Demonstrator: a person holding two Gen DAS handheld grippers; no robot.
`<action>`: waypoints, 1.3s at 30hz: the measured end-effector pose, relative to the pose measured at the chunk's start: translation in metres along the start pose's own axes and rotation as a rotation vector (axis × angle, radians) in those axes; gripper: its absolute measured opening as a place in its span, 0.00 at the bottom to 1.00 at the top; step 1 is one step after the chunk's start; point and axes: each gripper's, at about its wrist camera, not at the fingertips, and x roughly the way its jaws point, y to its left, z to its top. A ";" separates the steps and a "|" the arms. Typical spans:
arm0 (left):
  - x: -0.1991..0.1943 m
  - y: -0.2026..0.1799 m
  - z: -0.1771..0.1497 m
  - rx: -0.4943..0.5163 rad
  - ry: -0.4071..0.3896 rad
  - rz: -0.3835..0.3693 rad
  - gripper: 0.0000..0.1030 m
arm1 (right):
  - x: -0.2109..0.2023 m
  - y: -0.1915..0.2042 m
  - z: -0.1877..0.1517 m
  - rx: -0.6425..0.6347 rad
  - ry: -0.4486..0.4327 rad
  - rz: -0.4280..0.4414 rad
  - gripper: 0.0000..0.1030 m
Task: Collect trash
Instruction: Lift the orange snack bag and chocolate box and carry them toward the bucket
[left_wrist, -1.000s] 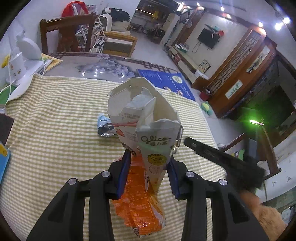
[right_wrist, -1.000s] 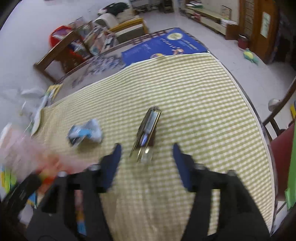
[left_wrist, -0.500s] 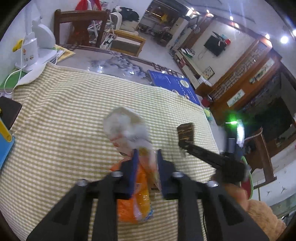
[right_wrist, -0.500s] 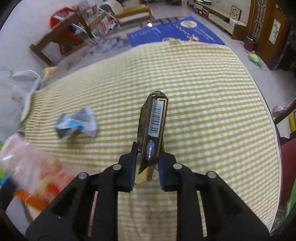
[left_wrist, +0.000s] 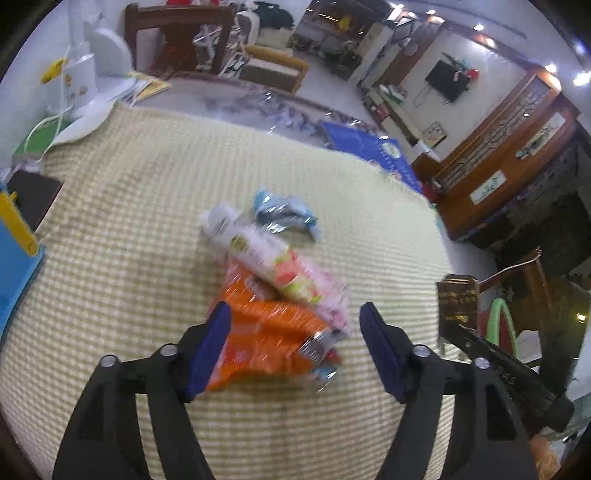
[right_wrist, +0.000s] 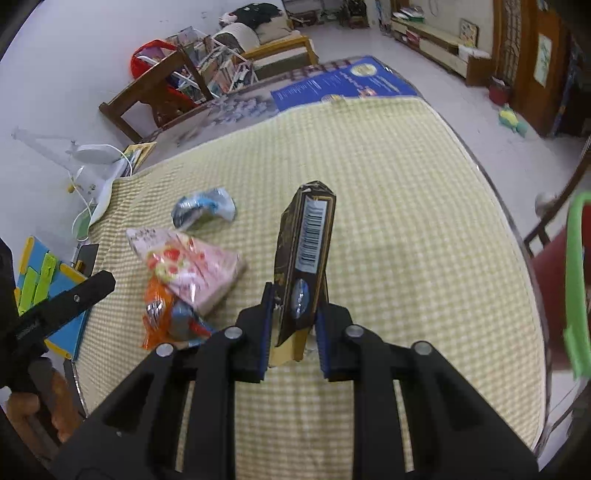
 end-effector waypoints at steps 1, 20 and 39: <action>0.004 0.001 -0.003 0.000 0.015 0.017 0.71 | 0.001 -0.001 -0.002 0.008 0.006 0.004 0.20; 0.016 -0.021 -0.040 0.088 0.097 0.000 0.43 | -0.046 -0.002 -0.018 0.005 -0.082 0.019 0.20; -0.043 -0.152 -0.032 0.274 -0.112 -0.028 0.43 | -0.132 -0.046 -0.013 -0.041 -0.274 -0.026 0.20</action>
